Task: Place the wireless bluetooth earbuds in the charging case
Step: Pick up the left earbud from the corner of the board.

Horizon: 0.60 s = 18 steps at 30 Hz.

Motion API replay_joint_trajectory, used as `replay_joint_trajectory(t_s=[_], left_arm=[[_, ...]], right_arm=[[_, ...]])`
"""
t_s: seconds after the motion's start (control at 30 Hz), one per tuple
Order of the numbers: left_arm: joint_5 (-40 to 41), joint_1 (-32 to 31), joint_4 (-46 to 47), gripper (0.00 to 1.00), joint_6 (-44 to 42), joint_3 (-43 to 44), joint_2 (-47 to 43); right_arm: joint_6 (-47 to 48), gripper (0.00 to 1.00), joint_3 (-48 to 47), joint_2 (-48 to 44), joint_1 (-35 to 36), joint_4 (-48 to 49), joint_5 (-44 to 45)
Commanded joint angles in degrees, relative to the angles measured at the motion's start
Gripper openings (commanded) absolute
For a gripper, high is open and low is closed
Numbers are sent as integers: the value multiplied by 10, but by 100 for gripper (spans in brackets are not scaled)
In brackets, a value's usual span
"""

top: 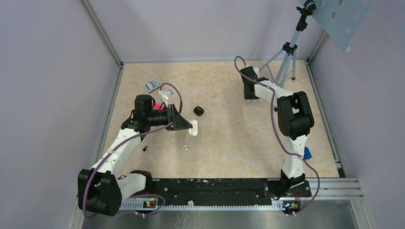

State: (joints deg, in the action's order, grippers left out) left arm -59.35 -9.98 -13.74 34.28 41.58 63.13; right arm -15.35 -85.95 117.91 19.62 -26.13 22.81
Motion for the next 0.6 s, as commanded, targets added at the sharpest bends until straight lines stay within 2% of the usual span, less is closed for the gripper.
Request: replay_joint_trajectory(t_s=[0.0,0.57], left_arm=[[-12,-2,12,1,-10,18,-13],[-12,-3,17,1,-8,15,-9]], right_arm=[[15,28,-1,-2,-4,9,-20],[29,28,-15,10,-3,2,-71]])
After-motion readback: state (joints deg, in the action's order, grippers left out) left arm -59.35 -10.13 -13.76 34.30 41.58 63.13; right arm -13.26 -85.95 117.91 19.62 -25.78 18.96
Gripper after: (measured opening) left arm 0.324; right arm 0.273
